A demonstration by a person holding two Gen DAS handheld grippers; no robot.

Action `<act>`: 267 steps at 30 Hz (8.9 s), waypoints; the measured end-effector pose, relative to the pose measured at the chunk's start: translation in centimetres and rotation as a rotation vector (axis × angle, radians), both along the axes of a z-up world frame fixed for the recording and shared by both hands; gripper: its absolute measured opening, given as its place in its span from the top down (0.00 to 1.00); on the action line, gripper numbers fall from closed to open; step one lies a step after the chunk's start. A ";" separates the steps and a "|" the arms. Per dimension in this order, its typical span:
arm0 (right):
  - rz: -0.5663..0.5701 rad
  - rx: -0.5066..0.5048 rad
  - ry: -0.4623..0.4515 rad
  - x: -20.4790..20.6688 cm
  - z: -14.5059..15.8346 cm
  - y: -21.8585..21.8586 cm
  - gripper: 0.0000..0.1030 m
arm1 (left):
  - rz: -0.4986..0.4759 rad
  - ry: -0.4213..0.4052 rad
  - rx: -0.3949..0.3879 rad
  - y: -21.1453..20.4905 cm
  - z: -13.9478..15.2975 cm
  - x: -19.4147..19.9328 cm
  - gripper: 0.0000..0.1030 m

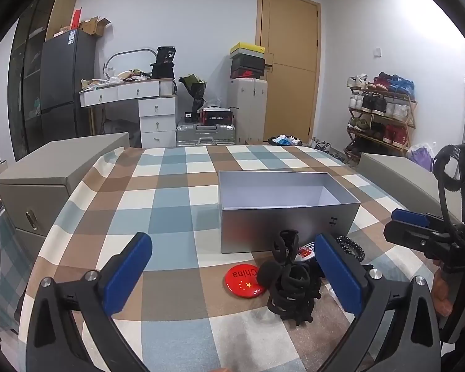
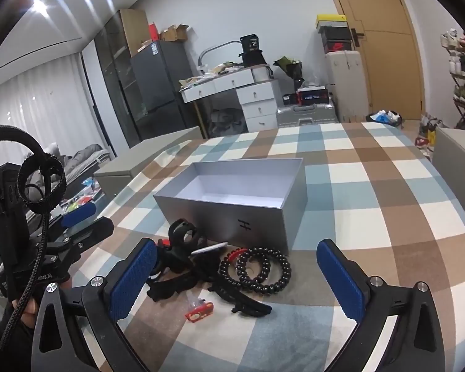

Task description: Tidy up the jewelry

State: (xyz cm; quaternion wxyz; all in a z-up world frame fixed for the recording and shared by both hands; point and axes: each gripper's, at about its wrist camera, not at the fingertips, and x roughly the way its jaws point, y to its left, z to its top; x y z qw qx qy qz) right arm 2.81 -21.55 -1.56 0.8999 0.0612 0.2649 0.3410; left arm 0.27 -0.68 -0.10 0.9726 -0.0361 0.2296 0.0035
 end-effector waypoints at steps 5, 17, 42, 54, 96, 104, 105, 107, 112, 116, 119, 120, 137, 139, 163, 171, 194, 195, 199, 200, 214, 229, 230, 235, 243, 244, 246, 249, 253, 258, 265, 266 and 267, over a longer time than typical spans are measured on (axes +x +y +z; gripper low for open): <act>0.003 0.002 -0.006 -0.1 0.1 -0.1 0.00 | 0.000 0.005 -0.004 0.1 -0.1 0.2 0.01; 0.002 0.001 -0.007 -0.1 0.2 -0.1 0.00 | -0.001 0.006 -0.005 0.2 -0.3 0.2 0.01; -0.003 0.007 -0.001 0.0 0.1 -0.2 0.00 | 0.001 0.006 -0.005 0.2 -0.3 0.2 0.01; -0.005 0.012 0.005 0.1 0.0 -0.3 0.00 | 0.000 0.008 -0.006 0.2 -0.2 0.2 0.01; 0.045 -0.147 0.250 0.7 -2.6 1.0 0.21 | -0.063 0.166 0.044 -1.3 -1.3 1.3 0.01; 0.044 -0.169 0.285 0.8 -3.2 1.1 0.34 | -0.081 0.189 0.027 -1.0 -1.5 1.5 0.01; 0.045 -0.171 0.284 0.9 -3.2 1.1 0.34 | -0.083 0.200 0.031 -1.1 -1.6 1.6 0.01; 0.048 -0.179 0.281 0.8 -3.2 1.3 0.34 | -0.087 0.221 0.042 -1.3 -1.8 1.8 0.01; 0.047 -0.223 0.262 0.9 -3.2 2.2 0.35 | -0.088 0.297 0.070 -1.7 -2.8 2.3 0.01; 0.060 -0.214 0.277 1.0 -3.1 2.3 0.47 | -0.090 0.333 0.081 -1.9 -3.3 2.4 0.01; 0.078 -0.198 0.300 1.0 -3.1 2.0 0.58 | -0.096 0.332 0.079 -2.0 -3.2 2.1 0.01; 0.073 -0.195 0.303 1.0 -3.0 1.8 0.65 | -0.097 0.332 0.080 -2.1 -3.2 2.1 0.01; 0.130 -0.186 0.278 0.0 -2.7 2.2 0.71 | -0.187 0.315 0.079 -3.1 -3.1 2.4 0.43; 0.131 -0.180 0.283 0.1 -2.8 2.1 0.70 | -0.205 0.317 0.063 -3.1 -3.1 2.4 0.53; 0.212 -0.159 0.357 2.1 -3.1 4.6 0.62 | -0.240 0.253 -0.004 -2.6 -2.4 1.6 0.75; 0.214 -0.116 0.359 1.8 -2.8 4.7 0.96 | -0.235 0.239 -0.028 -2.1 -2.3 1.7 0.75; 0.227 -0.031 0.405 2.1 -3.3 5.3 0.90 | -0.232 0.219 -0.059 -1.3 -2.1 1.7 0.75; 0.221 -0.024 0.393 2.0 -3.0 5.1 0.90 | -0.232 0.217 -0.058 -1.3 -2.1 1.6 0.75; 0.206 0.012 0.365 1.8 -2.3 3.9 0.90 | -0.230 0.216 -0.057 -1.3 -2.1 1.7 0.75; 0.206 0.025 0.362 1.8 -2.2 3.7 0.90 | -0.230 0.214 -0.057 -1.3 -2.1 1.6 0.75; 0.171 0.125 0.283 1.8 0.5 1.9 0.90 | -0.214 0.156 -0.073 -0.9 -1.0 1.4 0.75; 0.045 0.238 0.301 5.8 2.6 0.5 0.90 | -0.173 0.066 -0.090 -0.2 1.1 4.0 0.75; 0.033 0.249 0.303 6.2 2.6 0.4 0.90 | -0.168 0.058 -0.094 -0.1 1.2 4.3 0.75; -0.008 0.278 0.327 7.9 2.5 0.3 0.90 | -0.139 0.043 -0.106 0.4 1.3 6.0 0.75; -0.036 0.243 0.334 9.6 2.0 1.2 0.90 | -0.110 0.059 -0.048 -0.4 0.5 8.3 0.75; -0.044 0.238 0.339 9.9 1.8 1.3 0.90 | -0.110 0.064 -0.049 -0.4 0.5 8.5 0.75; -0.049 0.232 0.343 10.3 1.6 1.5 0.90 | -0.104 0.071 -0.044 -0.5 0.4 8.8 0.75; -0.053 0.228 0.352 10.7 1.4 1.5 0.90 | -0.096 0.087 -0.033 -0.6 0.2 9.3 0.75; -0.047 0.202 0.363 11.1 1.0 2.0 0.90 | -0.084 0.130 -0.023 -1.0 -0.4 9.7 0.75; -0.039 0.187 0.382 11.6 0.2 2.4 0.90 | -0.100 0.176 0.006 -2.1 -0.9 9.4 0.75; -0.015 0.177 0.378 12.0 0.1 2.1 0.90 | -0.124 0.205 -0.005 -2.7 -0.5 8.9 0.75; -0.015 0.179 0.380 12.1 0.1 2.1 0.90 | -0.127 0.210 -0.006 -2.8 -0.5 8.8 0.75; -0.015 0.181 0.383 12.2 0.0 2.1 0.90 | -0.132 0.211 -0.007 -2.9 -0.4 8.7 0.75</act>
